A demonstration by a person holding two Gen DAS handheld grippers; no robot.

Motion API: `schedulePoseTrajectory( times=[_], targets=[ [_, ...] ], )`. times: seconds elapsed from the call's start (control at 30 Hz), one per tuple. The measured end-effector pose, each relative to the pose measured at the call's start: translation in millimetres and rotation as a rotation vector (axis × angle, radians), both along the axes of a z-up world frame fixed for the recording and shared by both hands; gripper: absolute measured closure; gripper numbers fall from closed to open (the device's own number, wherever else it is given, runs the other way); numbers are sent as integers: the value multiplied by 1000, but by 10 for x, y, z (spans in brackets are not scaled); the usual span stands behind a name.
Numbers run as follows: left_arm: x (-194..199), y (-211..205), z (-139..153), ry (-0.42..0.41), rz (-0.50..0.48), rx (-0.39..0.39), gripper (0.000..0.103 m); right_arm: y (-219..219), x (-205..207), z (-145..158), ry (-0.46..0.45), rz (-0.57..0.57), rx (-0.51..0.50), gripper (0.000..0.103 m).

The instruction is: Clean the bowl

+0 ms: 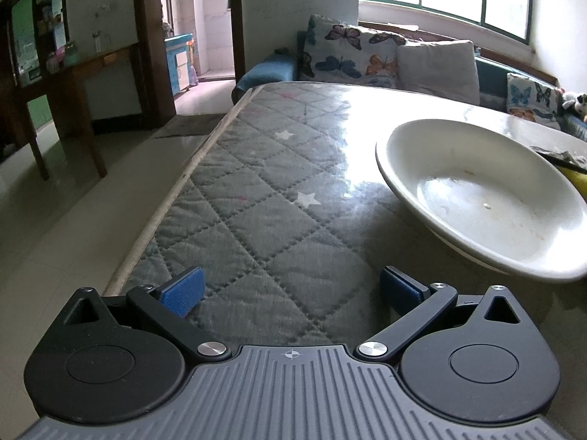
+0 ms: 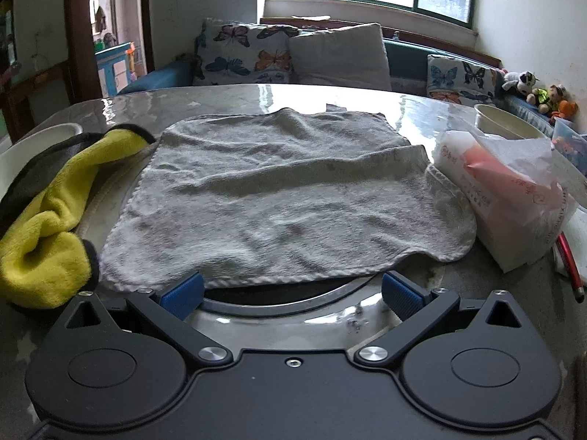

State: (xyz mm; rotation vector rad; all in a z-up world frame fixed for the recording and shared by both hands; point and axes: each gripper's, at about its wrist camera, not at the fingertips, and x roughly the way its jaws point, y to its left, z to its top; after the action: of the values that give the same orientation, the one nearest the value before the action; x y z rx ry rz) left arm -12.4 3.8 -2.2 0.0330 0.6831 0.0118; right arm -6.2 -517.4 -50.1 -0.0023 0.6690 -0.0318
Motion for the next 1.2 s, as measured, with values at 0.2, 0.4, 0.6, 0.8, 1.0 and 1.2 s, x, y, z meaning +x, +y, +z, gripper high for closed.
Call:
schedulePoseTrajectory(
  times=[0.2,0.4,0.6,0.8,1.0,1.2],
  targets=[
    [-149,36,41,2,-24,-2,0,175,-108,100,6,68,39,0],
    [-343,98,123,5,-49,-12,0,484,-281,255,-36,173,53,0],
    [-512,121,233,8,-90,-16,1,816,-310,426,-58,289,76,0],
    [-691,80,351,-2,-146,-18,1,1113,-239,470,-66,381,50,5],
    [-762,-43,464,-34,-215,-7,1,1268,-69,507,-63,427,67,8],
    [-776,-272,526,-57,-277,9,2,1373,91,493,-55,452,50,9]
  ],
)
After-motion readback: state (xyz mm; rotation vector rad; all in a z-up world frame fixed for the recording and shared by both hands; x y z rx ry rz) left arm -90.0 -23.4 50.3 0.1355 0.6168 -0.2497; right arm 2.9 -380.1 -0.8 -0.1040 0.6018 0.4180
